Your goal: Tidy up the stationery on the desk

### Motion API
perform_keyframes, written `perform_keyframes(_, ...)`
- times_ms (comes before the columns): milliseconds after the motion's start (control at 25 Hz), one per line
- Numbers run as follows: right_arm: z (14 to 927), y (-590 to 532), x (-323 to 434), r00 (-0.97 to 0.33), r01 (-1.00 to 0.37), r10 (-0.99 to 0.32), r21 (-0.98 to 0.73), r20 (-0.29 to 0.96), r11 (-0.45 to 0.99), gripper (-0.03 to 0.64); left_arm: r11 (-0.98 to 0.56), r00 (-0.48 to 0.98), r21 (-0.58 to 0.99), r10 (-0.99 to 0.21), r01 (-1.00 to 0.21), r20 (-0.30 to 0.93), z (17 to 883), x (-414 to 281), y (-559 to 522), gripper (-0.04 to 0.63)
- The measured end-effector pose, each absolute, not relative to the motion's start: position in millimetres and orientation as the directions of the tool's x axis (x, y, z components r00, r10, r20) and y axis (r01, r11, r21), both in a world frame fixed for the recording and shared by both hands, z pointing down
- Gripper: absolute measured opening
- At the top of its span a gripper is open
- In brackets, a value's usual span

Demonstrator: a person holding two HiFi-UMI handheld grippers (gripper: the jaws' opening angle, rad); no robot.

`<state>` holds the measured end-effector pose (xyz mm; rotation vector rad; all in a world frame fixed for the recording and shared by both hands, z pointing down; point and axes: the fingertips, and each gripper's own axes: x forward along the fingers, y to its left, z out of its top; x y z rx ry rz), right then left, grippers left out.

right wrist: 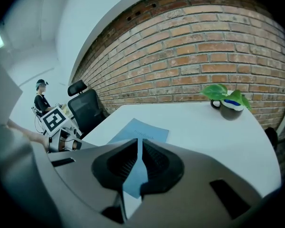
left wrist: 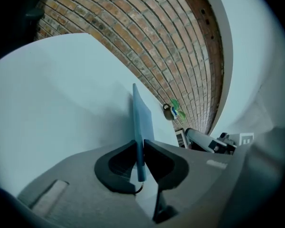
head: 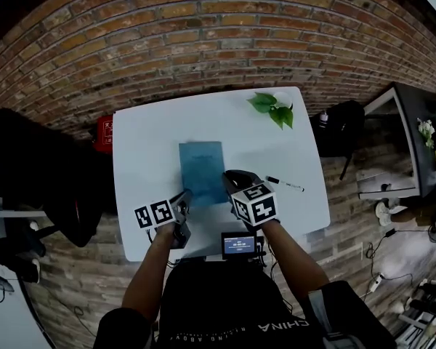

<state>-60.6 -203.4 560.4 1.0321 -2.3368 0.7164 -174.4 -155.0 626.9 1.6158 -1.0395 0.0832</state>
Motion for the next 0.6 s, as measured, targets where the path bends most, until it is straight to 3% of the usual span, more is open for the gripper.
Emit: perform_keyframes(600,576,-193,-32,-0.564,-0.8,-0.52,-0.27,0.641,0.535,0.038,-0.069,0.525,0.557,-0.447,-0.827,0.724,658,-174,-148,0.091)
